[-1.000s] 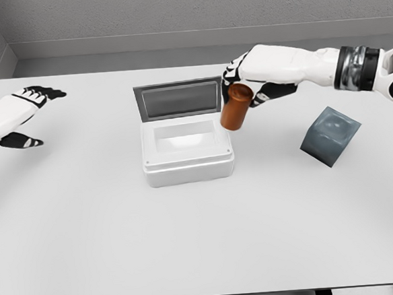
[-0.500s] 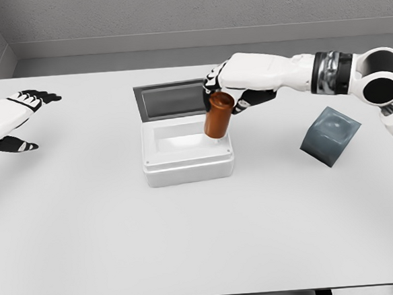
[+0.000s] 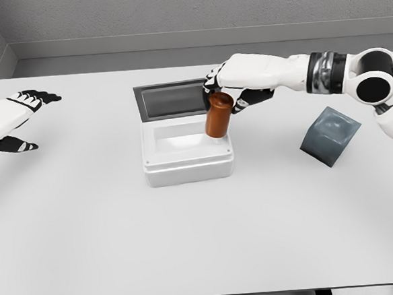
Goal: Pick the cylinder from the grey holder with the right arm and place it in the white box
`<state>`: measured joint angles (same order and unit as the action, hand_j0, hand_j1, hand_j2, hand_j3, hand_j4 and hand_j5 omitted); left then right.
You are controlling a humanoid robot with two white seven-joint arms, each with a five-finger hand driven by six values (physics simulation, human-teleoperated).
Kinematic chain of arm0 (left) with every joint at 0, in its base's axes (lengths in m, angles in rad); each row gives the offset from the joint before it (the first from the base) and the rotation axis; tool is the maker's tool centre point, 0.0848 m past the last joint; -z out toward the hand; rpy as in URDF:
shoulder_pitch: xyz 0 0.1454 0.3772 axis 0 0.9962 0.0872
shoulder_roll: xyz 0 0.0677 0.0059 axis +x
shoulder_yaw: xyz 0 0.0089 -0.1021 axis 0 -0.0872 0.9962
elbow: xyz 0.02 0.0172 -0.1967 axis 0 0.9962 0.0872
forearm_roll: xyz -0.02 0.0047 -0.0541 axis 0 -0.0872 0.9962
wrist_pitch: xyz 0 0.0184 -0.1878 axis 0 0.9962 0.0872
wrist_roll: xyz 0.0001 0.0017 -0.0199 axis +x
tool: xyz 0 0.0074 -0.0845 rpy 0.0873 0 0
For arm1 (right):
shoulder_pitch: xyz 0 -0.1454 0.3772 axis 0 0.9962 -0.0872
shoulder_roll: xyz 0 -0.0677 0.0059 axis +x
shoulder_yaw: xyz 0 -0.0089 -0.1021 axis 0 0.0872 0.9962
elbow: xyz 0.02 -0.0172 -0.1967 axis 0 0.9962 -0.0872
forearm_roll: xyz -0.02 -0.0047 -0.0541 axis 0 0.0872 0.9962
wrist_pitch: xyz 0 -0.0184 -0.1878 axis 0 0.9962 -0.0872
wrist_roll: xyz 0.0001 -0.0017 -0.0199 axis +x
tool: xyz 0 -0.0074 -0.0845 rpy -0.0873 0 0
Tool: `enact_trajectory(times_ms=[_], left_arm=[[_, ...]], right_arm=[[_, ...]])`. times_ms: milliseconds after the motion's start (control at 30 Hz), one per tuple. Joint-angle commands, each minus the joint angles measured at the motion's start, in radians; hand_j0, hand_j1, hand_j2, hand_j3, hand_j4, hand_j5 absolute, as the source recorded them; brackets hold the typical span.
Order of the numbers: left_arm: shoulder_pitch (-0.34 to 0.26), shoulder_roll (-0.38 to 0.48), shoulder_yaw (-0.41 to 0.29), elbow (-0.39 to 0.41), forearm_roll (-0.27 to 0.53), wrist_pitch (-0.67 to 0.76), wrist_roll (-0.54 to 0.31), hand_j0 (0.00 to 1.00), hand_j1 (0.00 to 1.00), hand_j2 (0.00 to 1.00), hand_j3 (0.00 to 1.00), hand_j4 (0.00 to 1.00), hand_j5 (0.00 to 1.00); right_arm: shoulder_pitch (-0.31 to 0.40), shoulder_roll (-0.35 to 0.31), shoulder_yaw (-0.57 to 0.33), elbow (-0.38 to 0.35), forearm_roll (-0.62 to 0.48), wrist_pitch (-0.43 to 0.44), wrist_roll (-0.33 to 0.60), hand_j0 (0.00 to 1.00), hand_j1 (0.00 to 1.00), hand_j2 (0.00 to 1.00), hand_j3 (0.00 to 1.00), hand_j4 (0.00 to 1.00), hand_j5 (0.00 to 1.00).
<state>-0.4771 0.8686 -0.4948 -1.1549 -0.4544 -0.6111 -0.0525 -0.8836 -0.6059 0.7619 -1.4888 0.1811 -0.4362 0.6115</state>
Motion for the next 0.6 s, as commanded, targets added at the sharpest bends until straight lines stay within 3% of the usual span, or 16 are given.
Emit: enact_trajectory(times_ms=[0, 133, 167, 567], left_arm=[[0.0, 0.001, 0.001, 0.0, 0.006, 0.0, 0.0, 1.0, 1.0, 1.0, 1.0, 1.0, 1.0], [0.0, 0.001, 0.001, 0.0, 0.006, 0.0, 0.0, 1.0, 1.0, 1.0, 1.0, 1.0, 1.0], [0.0, 0.001, 0.001, 0.0, 0.006, 0.0, 0.0, 1.0, 1.0, 1.0, 1.0, 1.0, 1.0], [0.0, 0.001, 0.001, 0.0, 0.006, 0.0, -0.001, 1.0, 1.0, 1.0, 1.0, 1.0, 1.0]], right_arm=[[-0.002, 0.001, 0.011, 0.002, -0.005, 0.004, -0.001, 0.46, 0.46, 0.46, 0.46, 0.46, 0.46], [-0.008, 0.018, 0.017, 0.028, -0.005, 0.002, -0.001, 0.49, 0.49, 0.49, 0.49, 0.49, 0.49], [-0.008, 0.018, 0.017, 0.03, -0.005, 0.014, -0.001, 0.99, 0.99, 0.99, 0.99, 0.99, 0.99], [-0.008, 0.005, 0.014, 0.019, -0.002, 0.036, -0.001, 1.0, 1.0, 1.0, 1.0, 1.0, 1.0]])
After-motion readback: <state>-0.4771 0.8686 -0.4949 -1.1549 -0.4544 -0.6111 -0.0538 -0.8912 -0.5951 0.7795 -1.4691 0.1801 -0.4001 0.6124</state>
